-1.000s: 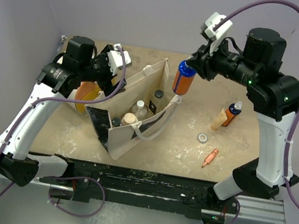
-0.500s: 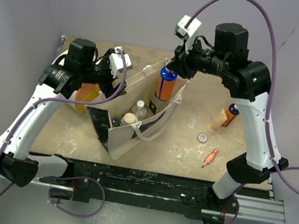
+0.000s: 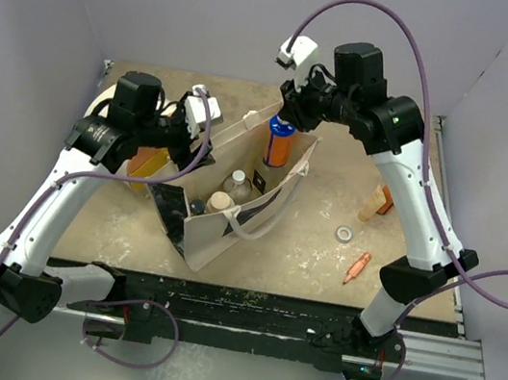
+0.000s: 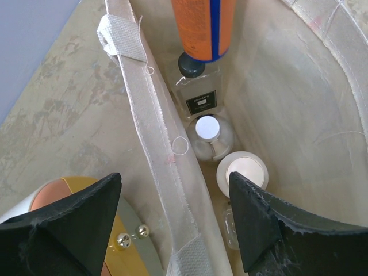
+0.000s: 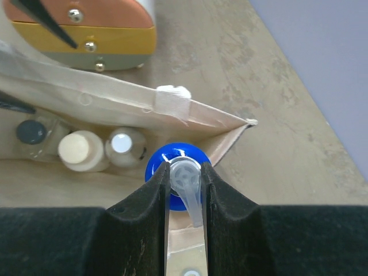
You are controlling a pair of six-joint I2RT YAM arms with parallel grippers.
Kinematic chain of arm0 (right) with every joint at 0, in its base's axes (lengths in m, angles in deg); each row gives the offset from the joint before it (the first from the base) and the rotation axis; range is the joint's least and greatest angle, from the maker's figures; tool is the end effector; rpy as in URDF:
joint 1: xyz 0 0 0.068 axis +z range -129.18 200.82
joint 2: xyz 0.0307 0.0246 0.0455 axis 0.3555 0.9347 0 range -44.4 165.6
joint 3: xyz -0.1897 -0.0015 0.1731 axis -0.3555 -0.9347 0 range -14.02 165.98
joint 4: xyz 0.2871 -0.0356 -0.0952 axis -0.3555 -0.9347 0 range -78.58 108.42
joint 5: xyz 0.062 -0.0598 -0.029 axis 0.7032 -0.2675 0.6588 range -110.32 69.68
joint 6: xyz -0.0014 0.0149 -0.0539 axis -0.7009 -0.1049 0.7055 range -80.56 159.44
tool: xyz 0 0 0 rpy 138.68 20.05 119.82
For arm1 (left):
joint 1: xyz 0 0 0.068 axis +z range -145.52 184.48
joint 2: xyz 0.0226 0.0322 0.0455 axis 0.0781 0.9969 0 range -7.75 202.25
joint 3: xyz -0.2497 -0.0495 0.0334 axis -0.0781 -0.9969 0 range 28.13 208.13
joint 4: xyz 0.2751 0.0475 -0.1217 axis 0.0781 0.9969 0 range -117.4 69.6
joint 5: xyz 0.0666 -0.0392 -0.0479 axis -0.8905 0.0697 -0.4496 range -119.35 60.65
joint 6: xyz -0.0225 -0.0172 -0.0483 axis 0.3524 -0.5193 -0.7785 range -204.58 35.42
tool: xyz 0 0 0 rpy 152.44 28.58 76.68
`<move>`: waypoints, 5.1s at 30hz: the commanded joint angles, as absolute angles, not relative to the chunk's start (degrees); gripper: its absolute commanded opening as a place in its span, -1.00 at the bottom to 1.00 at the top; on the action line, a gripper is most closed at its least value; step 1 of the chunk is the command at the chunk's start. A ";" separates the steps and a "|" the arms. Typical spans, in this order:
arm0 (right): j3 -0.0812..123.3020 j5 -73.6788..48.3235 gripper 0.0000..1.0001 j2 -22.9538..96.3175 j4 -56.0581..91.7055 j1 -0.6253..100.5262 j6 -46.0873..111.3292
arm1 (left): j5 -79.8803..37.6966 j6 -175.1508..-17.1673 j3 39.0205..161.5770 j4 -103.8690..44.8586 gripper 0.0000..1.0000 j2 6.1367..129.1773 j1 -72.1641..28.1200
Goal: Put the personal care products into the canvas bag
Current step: Place the care product in the canvas bag, then adjust the care product in the canvas bag.
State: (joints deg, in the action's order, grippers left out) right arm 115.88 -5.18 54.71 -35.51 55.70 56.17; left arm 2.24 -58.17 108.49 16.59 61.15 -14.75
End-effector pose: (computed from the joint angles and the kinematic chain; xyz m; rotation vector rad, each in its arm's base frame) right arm 0.3062 0.2258 0.5144 -1.0191 1.7084 0.4663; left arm 0.2709 -0.1159 0.4032 1.0941 1.7763 -0.5113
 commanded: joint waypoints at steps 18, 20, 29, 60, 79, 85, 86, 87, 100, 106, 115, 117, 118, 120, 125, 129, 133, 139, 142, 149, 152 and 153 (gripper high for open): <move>107.15 -10.43 -1.00 48.49 -23.97 55.90 60.28 | 4.76 -59.70 105.57 13.64 0.35 58.70 -14.43; 106.44 -8.31 -1.00 48.25 -23.88 55.94 60.55 | 5.02 -59.86 105.56 13.64 0.33 58.59 -14.47; 106.29 -2.00 -1.00 49.65 -24.08 55.89 64.92 | 5.87 -60.27 105.63 13.50 0.28 58.79 -14.42; 98.76 -12.65 -1.00 48.39 -20.02 56.01 73.25 | 6.79 -60.94 105.63 13.22 -0.09 59.20 -14.43; 106.54 -21.63 -1.00 46.66 -19.82 55.99 74.56 | 6.61 -60.34 106.53 13.72 -0.09 59.65 -14.48; 106.73 -21.67 -1.00 46.62 -19.90 56.43 74.77 | 6.81 -60.19 106.87 13.78 -0.09 59.94 -14.44; 106.52 -21.72 -1.00 46.57 -19.71 56.56 74.83 | 6.83 -60.04 107.19 13.86 -0.09 60.12 -14.43; 106.40 -21.87 -1.00 46.54 -19.65 56.70 74.84 | 6.98 -59.77 107.60 14.01 -0.09 60.37 -14.45; 105.40 -21.55 -1.00 46.95 -21.54 57.39 69.33 | 10.37 -63.09 121.32 12.53 -0.08 67.67 -20.26; 102.93 -19.80 -1.00 46.59 -21.55 57.33 65.60 | 12.55 -69.73 118.09 2.47 -0.03 71.72 -24.75; 104.71 -16.51 -1.00 45.16 -23.27 54.88 61.63 | 8.69 -63.52 115.42 0.90 0.14 76.59 -31.23; 105.22 -14.29 -1.00 45.12 -25.30 54.41 61.50 | 5.28 -62.06 113.92 0.77 0.16 76.33 -31.27; 105.02 -12.75 -1.00 44.89 -26.04 53.93 61.11 | 5.50 -61.10 113.57 1.55 0.18 76.09 -31.21; 104.14 -9.77 -0.95 43.92 -26.78 52.56 60.23 | 7.19 -59.59 112.58 2.14 0.22 75.24 -31.29; 102.87 0.70 -0.72 41.25 -30.11 48.45 61.38 | 4.20 -58.31 112.57 2.72 0.22 75.10 -31.23; 95.10 12.40 -0.36 36.02 -31.73 47.77 66.13 | 9.43 -50.80 116.33 12.50 0.35 74.58 -31.29; 84.64 17.02 -0.09 32.66 -28.37 47.76 67.70 | 18.17 -37.54 118.62 28.88 0.45 73.44 -31.27; 74.93 24.06 0.14 31.77 -25.02 48.75 72.96 | 22.49 -30.05 120.90 43.62 0.48 72.58 -32.27; 72.29 25.18 0.18 33.47 -24.74 49.90 74.14 | 22.91 -27.58 121.13 49.19 0.48 72.32 -33.91; 64.23 21.46 0.20 35.32 -21.11 51.65 74.94 | 28.95 -28.51 120.09 52.40 0.48 71.02 -35.70; 61.50 19.71 0.19 35.23 -19.40 51.82 74.95 | 29.27 -29.20 117.26 51.73 0.45 70.70 -36.71; 60.80 18.62 0.19 35.23 -18.88 51.79 74.91 | 29.08 -29.62 115.87 50.93 0.44 70.46 -36.95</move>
